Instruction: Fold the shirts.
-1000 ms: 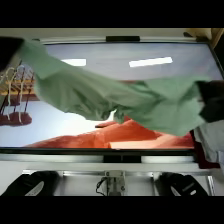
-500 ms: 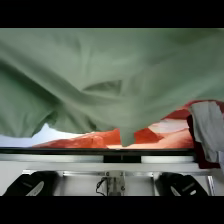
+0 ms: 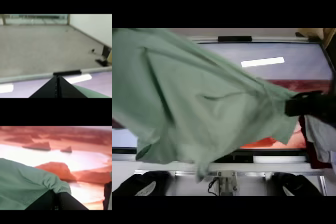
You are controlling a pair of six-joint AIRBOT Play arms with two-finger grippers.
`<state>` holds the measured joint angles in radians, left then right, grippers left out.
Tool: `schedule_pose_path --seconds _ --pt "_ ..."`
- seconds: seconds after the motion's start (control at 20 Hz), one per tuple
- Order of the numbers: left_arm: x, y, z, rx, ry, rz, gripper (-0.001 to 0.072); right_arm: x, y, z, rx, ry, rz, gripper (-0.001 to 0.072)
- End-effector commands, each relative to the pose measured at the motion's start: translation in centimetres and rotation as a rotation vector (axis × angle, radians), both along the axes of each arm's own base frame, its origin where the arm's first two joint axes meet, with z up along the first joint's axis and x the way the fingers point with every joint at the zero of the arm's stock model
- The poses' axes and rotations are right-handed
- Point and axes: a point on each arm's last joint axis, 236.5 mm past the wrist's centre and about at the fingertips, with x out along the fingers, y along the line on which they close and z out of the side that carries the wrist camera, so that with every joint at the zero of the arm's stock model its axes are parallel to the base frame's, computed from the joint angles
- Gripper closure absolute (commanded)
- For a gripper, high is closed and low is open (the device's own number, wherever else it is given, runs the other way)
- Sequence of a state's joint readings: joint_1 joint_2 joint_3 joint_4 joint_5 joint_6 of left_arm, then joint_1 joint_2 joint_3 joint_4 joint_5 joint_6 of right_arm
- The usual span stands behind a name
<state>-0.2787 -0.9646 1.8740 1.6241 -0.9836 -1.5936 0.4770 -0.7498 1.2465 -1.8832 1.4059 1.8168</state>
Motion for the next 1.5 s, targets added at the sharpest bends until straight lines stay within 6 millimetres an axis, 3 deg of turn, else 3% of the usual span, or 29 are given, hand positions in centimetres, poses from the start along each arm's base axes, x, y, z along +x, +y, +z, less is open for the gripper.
schedule_pose_path --seconds 0.0,0.15,0.25,0.35,0.45,0.5,0.55,0.6,0.65,0.75,0.9,1.0,1.05,1.2,1.25,1.45 --pt "9.0 0.8 -12.3 0.163 0.341 0.109 0.0679 3.3 1.1 -12.9 -0.089 0.157 -0.030 0.0641" --pt "16.2 0.1 -22.0 0.211 0.515 0.121 0.0677 8.1 3.2 -19.6 0.037 0.153 -0.128 0.0641" --pt "18.3 -0.6 -28.7 0.197 0.662 0.127 0.0677 10.7 4.6 -22.0 0.163 0.143 -0.173 0.0640" --pt "18.7 -1.6 -34.2 0.143 0.812 0.132 0.0676 12.7 5.8 -23.6 0.292 0.132 -0.211 0.0640" --pt "17.9 -3.1 -38.6 0.104 0.956 0.100 0.0675 13.7 6.4 -25.0 0.383 0.143 -0.258 0.0628" --pt "17.1 -3.5 -40.2 0.101 1.023 0.088 0.0660 13.7 6.3 -25.6 0.384 0.151 -0.266 0.0562" --pt "15.9 -3.6 -41.5 0.129 1.089 0.065 0.0493 13.7 6.2 -25.8 0.377 0.158 -0.263 0.0325" --pt "14.2 -3.3 -42.4 0.193 1.162 0.030 0.0172 13.6 6.1 -25.6 0.346 0.153 -0.233 0.0155" --pt "12.2 -2.5 -42.9 0.246 1.242 0.007 0.0025 13.4 5.6 -25.0 0.292 0.146 -0.185 0.0155" --pt "7.3 -0.6 -42.8 0.313 1.429 -0.013 0.0028 12.1 2.8 -23.4 0.118 0.168 -0.110 0.0156" --pt "2.6 -0.4 -41.7 0.257 1.501 -0.029 0.0047 9.5 -4.5 -20.6 -0.086 0.231 -0.081 0.0156" --pt "-2.0 -1.2 -43.1 0.198 1.532 -0.067 0.0289 7.1 -8.9 -19.6 -0.138 0.300 -0.061 0.0156" --pt "-5.2 -1.6 -44.5 0.163 1.573 -0.091 0.0323 6.0 -10.4 -19.6 -0.120 0.336 -0.062 0.0156" --pt "-13.9 -1.6 -48.8 0.061 1.692 -0.071 0.0248 4.4 -11.8 -20.0 0.071 0.380 -0.131 0.0156" --pt "-15.5 -1.5 -49.5 0.050 1.700 -0.072 0.0144 4.4 -11.7 -19.9 0.134 0.372 -0.148 0.0156" --pt "-18.6 -0.8 -51.1 0.035 1.669 -0.059 0.0147 4.7 -10.8 -19.6 0.236 0.355 -0.158 0.0156"
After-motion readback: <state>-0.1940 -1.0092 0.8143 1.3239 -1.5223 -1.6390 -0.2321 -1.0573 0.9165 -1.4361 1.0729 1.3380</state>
